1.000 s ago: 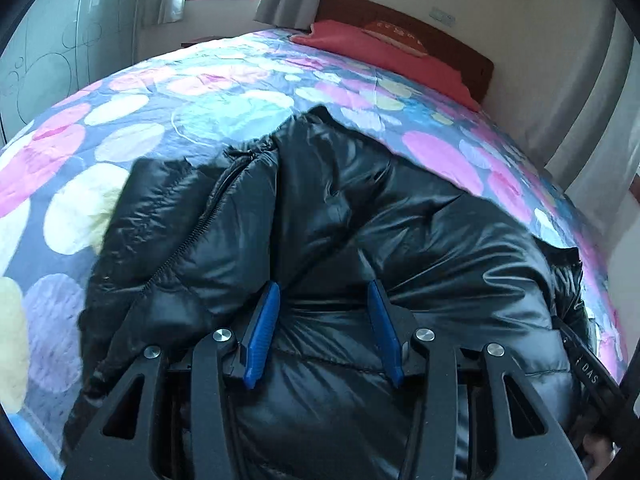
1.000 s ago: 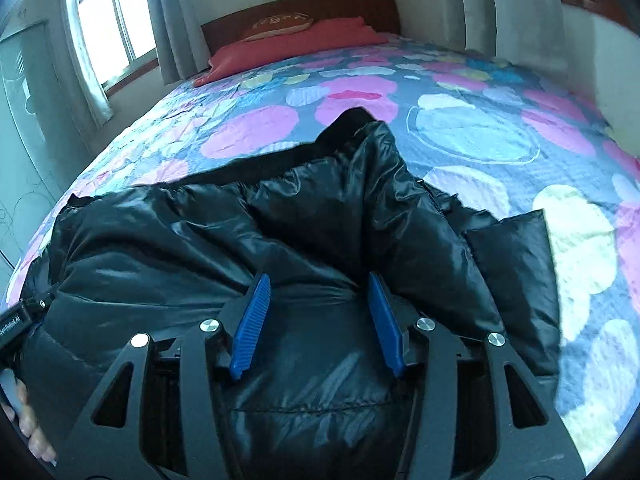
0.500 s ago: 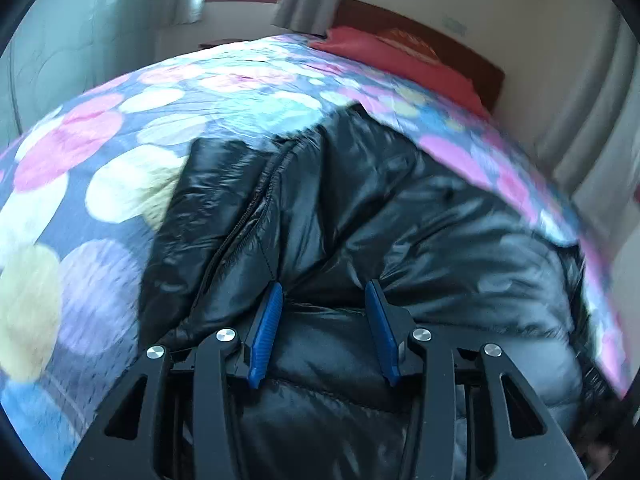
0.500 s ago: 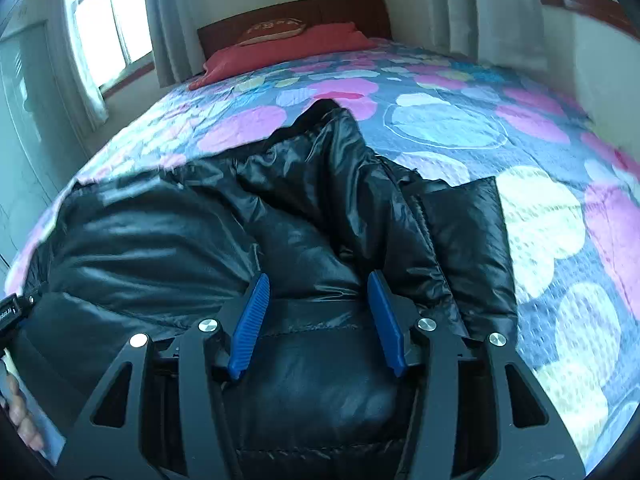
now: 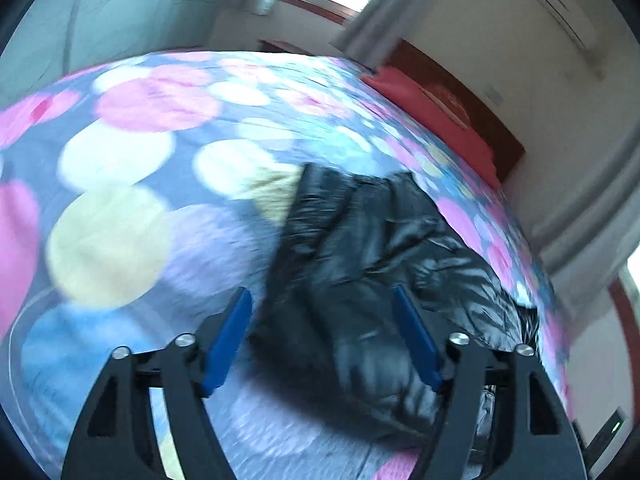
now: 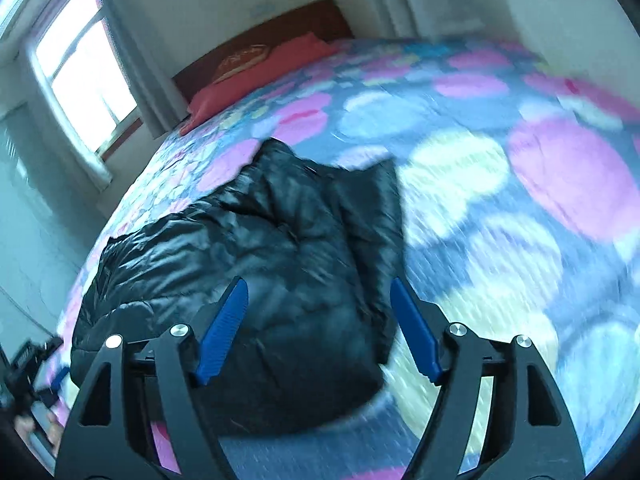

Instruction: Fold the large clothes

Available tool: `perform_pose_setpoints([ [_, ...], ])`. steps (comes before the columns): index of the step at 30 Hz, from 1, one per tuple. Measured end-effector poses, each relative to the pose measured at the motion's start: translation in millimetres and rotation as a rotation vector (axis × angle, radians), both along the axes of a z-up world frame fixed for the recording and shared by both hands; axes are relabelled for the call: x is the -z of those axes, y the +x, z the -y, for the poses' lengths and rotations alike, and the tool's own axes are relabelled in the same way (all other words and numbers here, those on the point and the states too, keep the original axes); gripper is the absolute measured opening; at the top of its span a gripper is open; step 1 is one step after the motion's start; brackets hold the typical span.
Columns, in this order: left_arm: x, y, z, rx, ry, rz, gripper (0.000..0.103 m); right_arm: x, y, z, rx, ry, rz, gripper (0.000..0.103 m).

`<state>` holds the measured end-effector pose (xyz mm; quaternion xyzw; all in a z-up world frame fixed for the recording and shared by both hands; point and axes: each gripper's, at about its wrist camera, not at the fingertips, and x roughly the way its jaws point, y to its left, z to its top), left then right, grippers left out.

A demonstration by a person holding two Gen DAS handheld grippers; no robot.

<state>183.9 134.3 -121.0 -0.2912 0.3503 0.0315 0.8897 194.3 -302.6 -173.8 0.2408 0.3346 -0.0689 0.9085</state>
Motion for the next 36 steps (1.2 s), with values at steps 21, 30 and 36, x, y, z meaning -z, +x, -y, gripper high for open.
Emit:
perform_pose_setpoints([
  [21,30.8,13.6,4.3,0.017,-0.147,-0.032,0.034,28.6,5.8,5.8,-0.032,0.241,0.005,0.028],
  [30,26.8,-39.1,-15.0,0.056,-0.157,-0.061,0.032,21.3,-43.4,-1.8,-0.076,0.238,-0.007,0.027],
  [36,30.6,-84.3,-26.7,0.052,-0.185,-0.081,0.033,21.2,-86.2,-8.9,-0.094,0.237,-0.023,0.027],
])
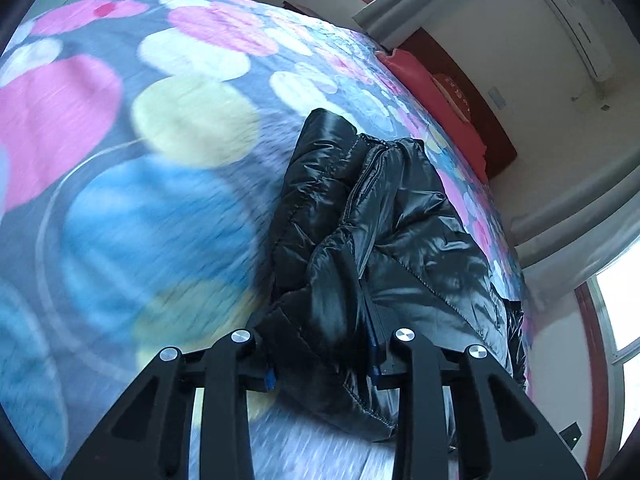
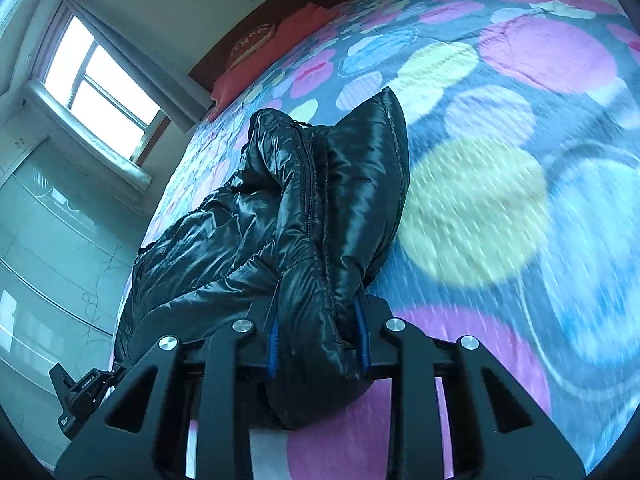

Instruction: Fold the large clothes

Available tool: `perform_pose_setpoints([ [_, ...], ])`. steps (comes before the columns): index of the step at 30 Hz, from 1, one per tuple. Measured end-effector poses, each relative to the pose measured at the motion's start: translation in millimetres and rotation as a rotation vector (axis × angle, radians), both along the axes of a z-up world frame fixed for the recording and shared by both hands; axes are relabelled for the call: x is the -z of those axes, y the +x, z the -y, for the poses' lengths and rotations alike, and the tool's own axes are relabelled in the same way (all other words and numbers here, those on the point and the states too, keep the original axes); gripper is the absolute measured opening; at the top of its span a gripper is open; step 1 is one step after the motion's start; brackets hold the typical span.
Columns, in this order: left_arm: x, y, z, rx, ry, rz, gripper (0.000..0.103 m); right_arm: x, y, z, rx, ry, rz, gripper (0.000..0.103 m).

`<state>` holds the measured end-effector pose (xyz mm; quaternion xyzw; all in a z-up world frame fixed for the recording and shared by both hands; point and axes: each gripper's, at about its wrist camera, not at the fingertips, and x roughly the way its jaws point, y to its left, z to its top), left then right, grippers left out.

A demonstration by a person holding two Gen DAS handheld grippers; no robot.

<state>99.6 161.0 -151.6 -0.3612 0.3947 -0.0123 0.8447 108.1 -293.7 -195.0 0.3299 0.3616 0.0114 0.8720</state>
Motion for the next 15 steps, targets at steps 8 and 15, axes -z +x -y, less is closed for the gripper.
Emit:
perform_pose_setpoints([
  [8,2.2,-8.3,-4.0,0.027,0.002,-0.005,0.040,3.3,-13.5,-1.5,0.005,0.001,-0.009,0.031],
  [15,1.5,-13.1,-11.6,0.012,-0.038,-0.012,0.047,1.5,-8.7,4.4,0.016,0.010,-0.021,0.040],
])
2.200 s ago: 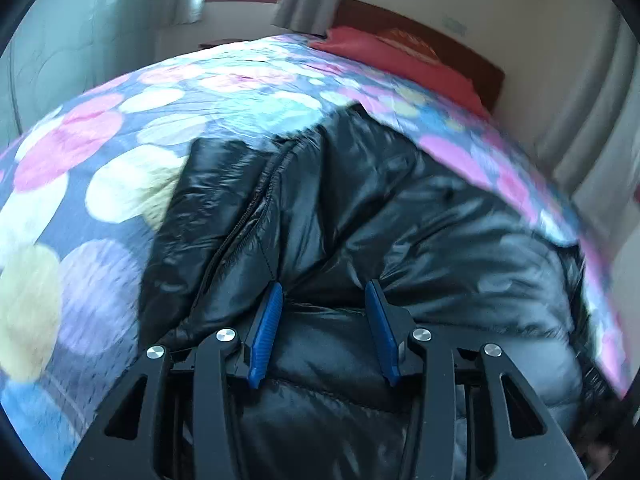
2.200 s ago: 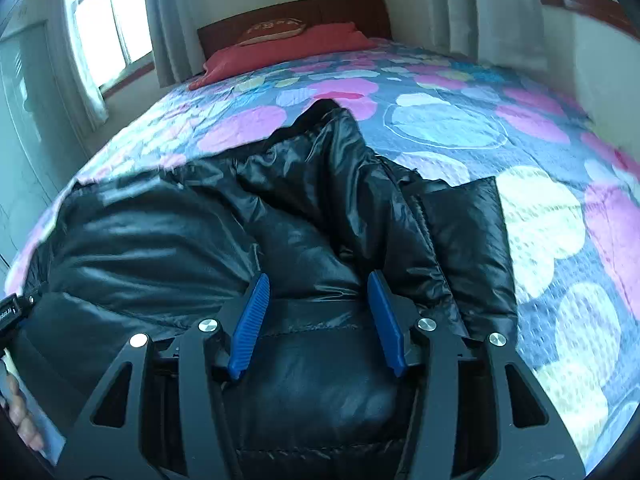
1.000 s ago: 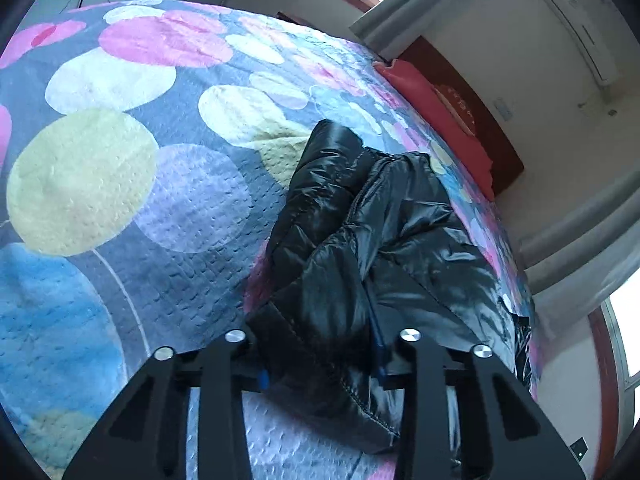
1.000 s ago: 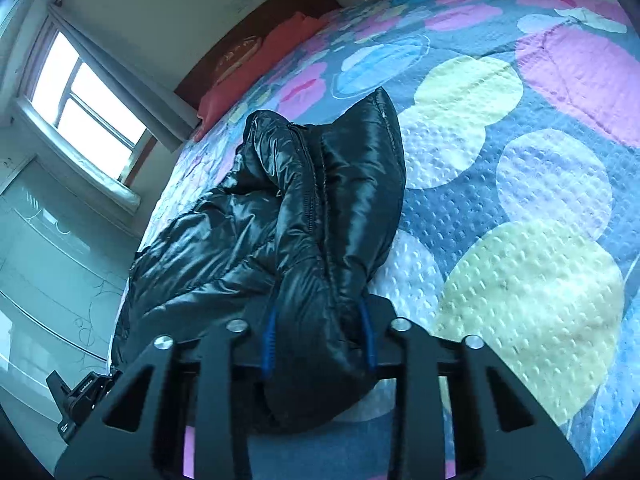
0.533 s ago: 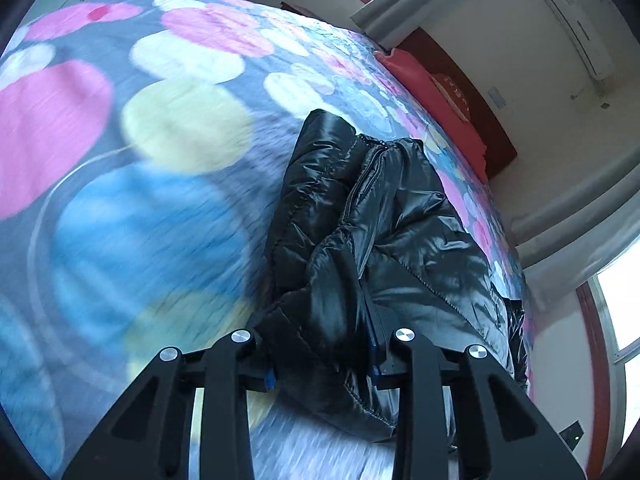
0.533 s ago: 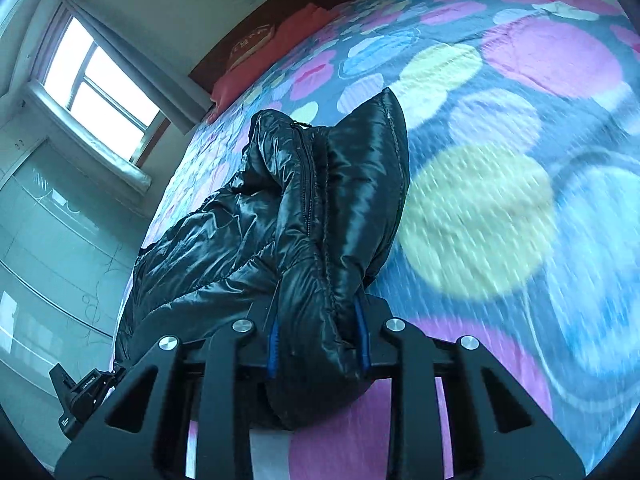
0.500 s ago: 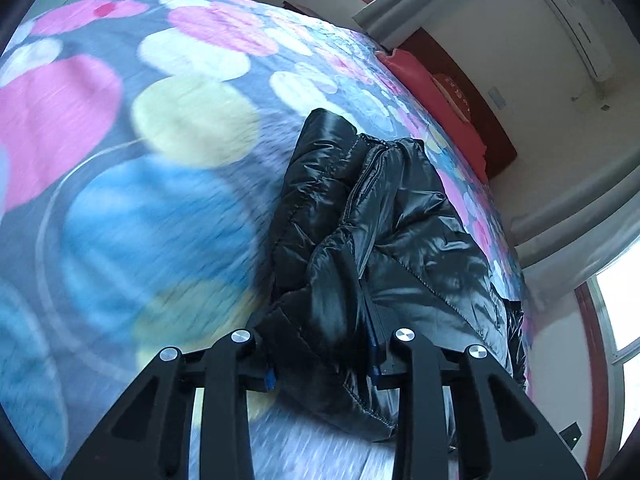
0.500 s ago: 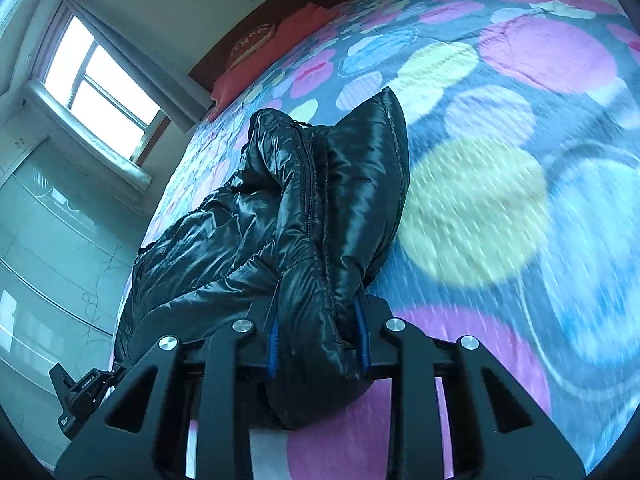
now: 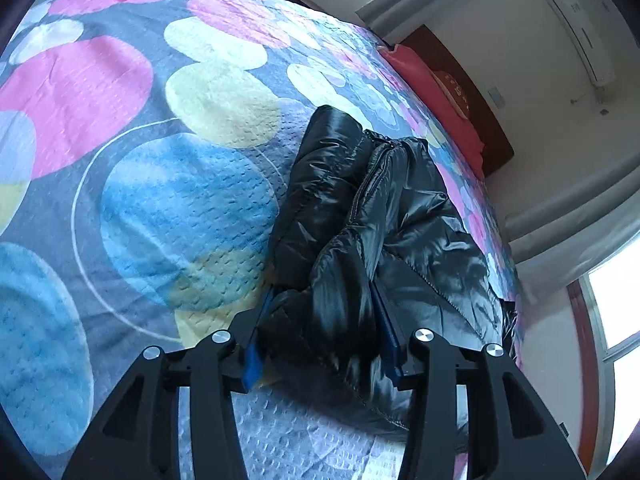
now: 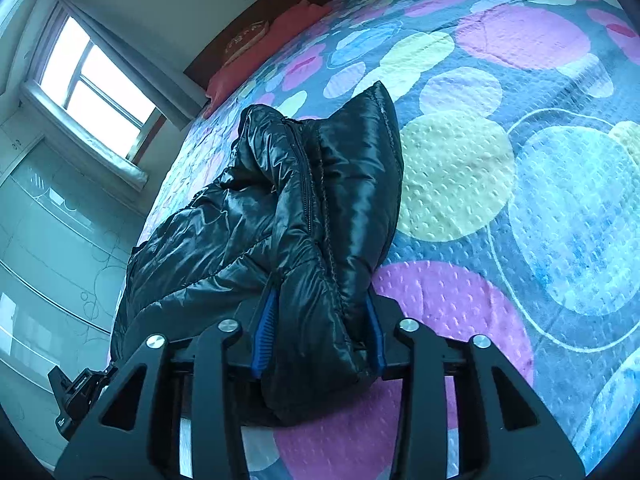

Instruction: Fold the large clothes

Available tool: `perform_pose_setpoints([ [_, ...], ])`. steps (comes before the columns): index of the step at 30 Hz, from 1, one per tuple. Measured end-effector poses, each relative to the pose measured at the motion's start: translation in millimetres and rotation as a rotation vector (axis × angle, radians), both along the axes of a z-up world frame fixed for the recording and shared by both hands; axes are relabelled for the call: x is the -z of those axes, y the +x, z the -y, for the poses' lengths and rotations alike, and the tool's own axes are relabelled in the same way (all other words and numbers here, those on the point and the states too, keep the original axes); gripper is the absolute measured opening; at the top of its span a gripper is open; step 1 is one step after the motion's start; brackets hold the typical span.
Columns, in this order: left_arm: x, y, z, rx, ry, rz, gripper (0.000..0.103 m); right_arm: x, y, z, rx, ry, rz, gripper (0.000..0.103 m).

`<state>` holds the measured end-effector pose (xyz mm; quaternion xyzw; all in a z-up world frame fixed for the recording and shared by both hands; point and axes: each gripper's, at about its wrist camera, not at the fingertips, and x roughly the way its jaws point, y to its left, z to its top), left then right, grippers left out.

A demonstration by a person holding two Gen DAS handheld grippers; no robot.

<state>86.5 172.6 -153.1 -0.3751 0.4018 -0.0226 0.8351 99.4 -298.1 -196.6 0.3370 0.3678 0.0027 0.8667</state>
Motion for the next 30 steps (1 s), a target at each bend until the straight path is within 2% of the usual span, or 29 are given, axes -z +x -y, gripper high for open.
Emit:
perform_pose_setpoints([
  [4,-3.1,-5.7,-4.2,-0.011,-0.009,-0.003,0.050,-3.9,-11.6,5.5,0.012,0.011,-0.001,0.047],
  [7,-5.5,-12.2,-11.6,-0.035,-0.021,-0.011,0.057,-10.7,-22.3,11.6,0.023,-0.005,0.001,0.051],
  [12,-8.5,-23.4,-24.0,-0.057,-0.027,-0.021,0.068,-23.5,-46.8,21.5,0.073,-0.075,-0.009,0.051],
  [17,-6.6,-29.6,-39.4,-0.110,-0.071,-0.062,0.068,-38.4,-55.5,16.9,0.074,-0.140,-0.001,0.051],
  [21,-12.2,-29.2,-42.6,-0.116,-0.093,-0.050,0.068,-51.3,-53.4,1.2,0.026,-0.151,0.028,0.051],
  [27,-31.9,-13.0,-33.8,-0.088,-0.110,-0.017,0.068,-72.5,-29.2,-45.5,-0.096,-0.167,0.062,0.050],
  [30,-44.8,0.3,-24.8,-0.074,-0.086,-0.003,0.068,-78.7,-11.0,-72.0,-0.160,-0.174,0.065,0.050],
])
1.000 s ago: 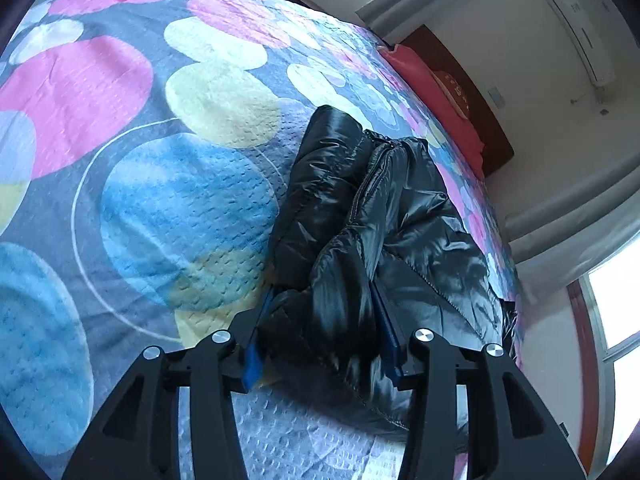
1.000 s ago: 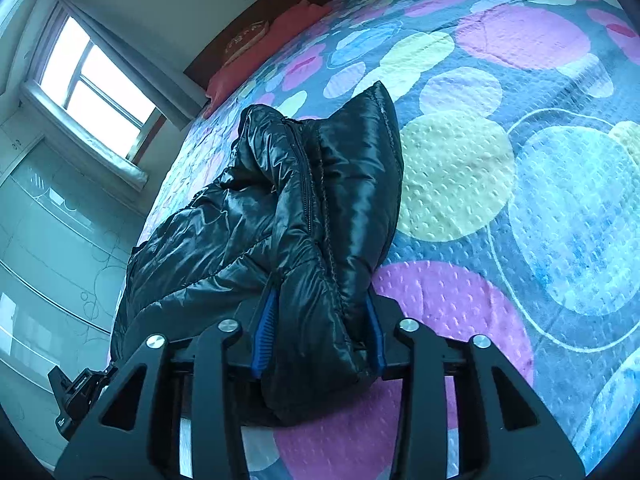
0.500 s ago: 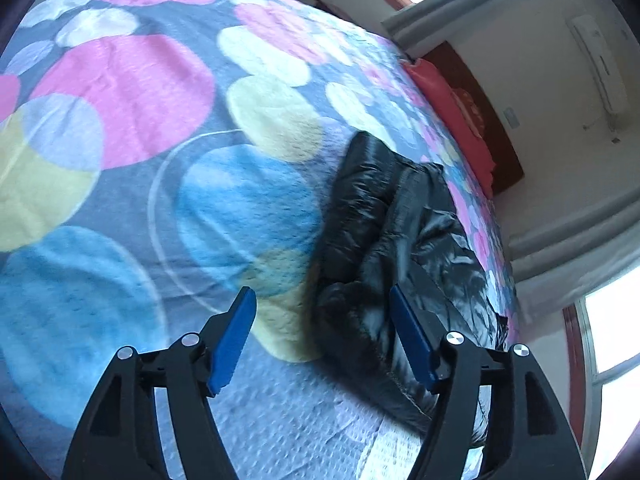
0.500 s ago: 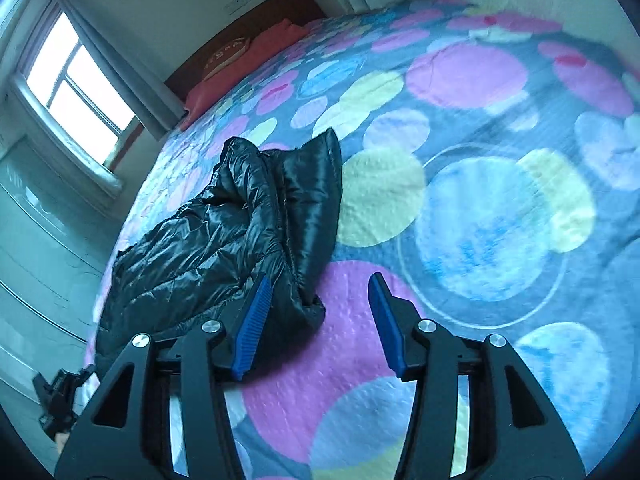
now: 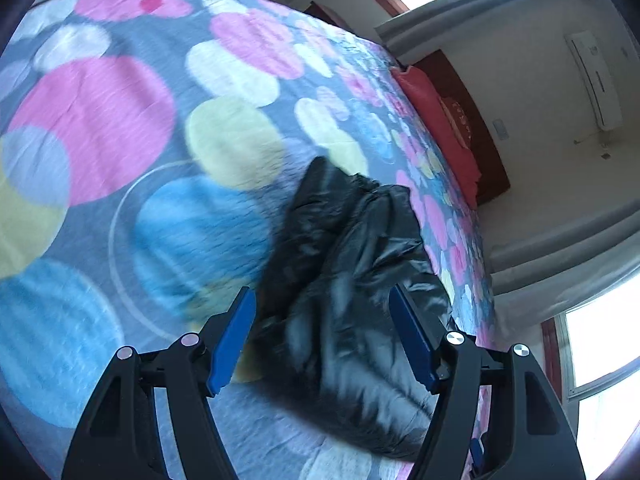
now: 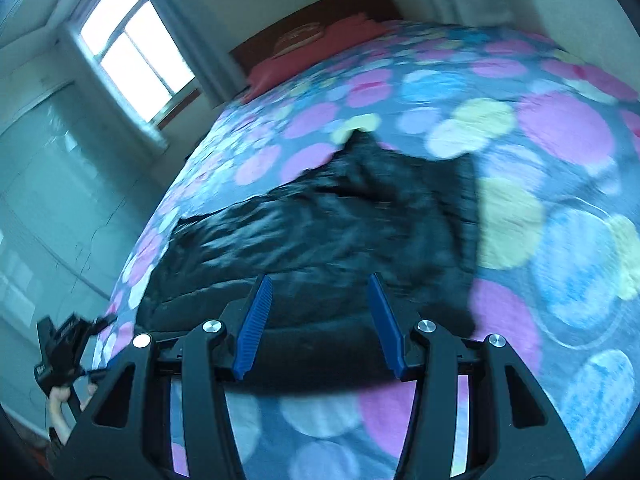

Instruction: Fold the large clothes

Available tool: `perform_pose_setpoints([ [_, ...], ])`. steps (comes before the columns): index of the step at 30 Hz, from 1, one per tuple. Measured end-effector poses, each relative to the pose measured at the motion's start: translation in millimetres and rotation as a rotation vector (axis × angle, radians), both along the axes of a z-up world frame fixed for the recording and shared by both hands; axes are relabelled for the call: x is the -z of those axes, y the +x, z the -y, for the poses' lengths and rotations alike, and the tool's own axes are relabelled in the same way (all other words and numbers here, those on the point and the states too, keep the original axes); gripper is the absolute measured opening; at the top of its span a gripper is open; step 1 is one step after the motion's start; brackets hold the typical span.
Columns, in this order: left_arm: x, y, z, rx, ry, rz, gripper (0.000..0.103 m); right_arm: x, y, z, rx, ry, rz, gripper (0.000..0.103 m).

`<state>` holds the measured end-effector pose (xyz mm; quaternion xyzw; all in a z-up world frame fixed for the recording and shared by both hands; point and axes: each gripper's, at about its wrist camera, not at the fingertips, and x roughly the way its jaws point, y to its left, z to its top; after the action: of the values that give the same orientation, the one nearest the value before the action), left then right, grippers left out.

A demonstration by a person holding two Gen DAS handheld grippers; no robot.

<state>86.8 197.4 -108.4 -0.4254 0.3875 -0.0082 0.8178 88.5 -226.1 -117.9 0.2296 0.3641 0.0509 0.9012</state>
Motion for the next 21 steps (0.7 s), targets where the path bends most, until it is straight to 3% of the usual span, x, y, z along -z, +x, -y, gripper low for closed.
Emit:
perform_pose_setpoints([
  [10,-4.7,47.9,7.4,0.010,0.023,-0.017,0.075,3.0,76.3,-68.3,-0.136,0.003,-0.035,0.050],
  [21,21.6,70.8,3.7,-0.004,0.061,-0.065,0.075,57.6,109.6,-91.9,-0.156,-0.052,-0.134,0.048],
])
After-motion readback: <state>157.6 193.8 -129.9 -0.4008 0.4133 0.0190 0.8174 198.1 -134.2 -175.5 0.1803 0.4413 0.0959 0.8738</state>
